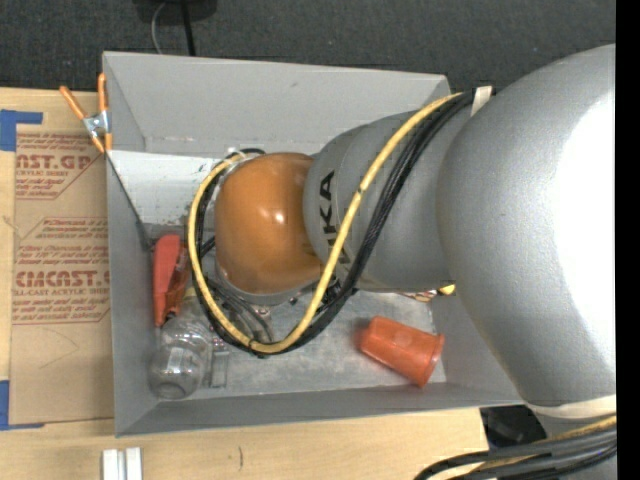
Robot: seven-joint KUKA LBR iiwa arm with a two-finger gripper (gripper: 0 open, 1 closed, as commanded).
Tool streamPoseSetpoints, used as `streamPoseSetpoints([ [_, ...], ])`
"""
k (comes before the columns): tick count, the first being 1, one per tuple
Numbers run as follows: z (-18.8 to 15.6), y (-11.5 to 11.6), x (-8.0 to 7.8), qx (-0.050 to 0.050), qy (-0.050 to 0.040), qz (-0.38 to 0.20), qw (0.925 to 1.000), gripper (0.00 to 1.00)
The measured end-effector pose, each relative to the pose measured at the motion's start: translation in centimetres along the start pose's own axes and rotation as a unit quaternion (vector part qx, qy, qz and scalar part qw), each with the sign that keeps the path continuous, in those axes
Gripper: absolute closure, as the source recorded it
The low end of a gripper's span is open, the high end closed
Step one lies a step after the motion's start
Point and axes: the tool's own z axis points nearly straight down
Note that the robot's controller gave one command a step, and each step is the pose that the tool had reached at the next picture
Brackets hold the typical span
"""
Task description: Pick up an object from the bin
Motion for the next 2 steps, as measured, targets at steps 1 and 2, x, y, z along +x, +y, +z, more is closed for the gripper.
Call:
streamPoseSetpoints([
  [1,-0.4,-0.1,-0.2,-0.001,-0.0034,0.001,1.0,0.0],
  [2,3.7,-0.3,-0.7,-0.001,-0.0064,-0.139,0.9903,0.0],
])
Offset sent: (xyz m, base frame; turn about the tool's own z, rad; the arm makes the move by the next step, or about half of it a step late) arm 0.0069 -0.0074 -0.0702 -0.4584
